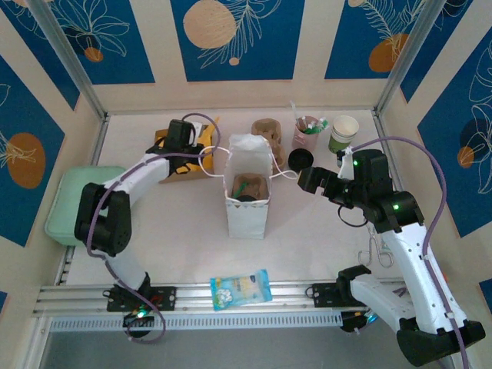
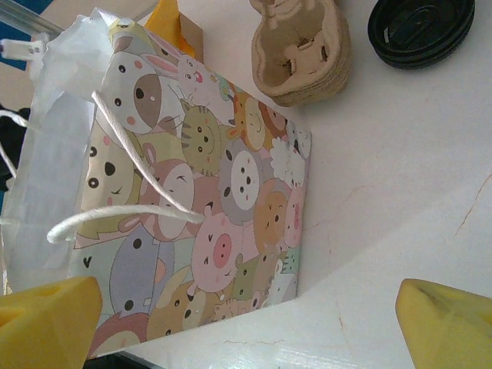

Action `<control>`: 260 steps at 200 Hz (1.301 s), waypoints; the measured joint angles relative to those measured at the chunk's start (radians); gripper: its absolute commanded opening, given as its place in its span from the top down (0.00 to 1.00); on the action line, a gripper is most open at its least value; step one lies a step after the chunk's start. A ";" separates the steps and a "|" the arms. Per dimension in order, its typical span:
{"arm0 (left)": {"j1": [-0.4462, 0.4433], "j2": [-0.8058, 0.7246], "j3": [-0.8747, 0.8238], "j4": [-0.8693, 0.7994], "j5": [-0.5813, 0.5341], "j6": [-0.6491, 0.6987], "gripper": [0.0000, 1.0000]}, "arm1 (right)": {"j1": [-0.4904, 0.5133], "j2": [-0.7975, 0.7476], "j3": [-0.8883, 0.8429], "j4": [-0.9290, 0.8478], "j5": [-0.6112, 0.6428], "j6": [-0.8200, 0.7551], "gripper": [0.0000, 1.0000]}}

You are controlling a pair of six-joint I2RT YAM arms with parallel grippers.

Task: Pack the takeout coffee

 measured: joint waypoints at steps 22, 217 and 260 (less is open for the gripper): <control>0.023 -0.059 -0.001 0.005 0.062 -0.037 0.81 | 0.002 0.005 0.000 0.000 0.000 0.000 0.02; -0.112 0.268 0.296 -0.266 -0.005 0.066 0.41 | 0.021 0.011 0.000 0.008 0.001 0.015 0.02; -0.139 0.378 0.450 -0.315 -0.102 0.124 0.41 | 0.028 0.040 0.000 0.009 0.001 0.016 0.02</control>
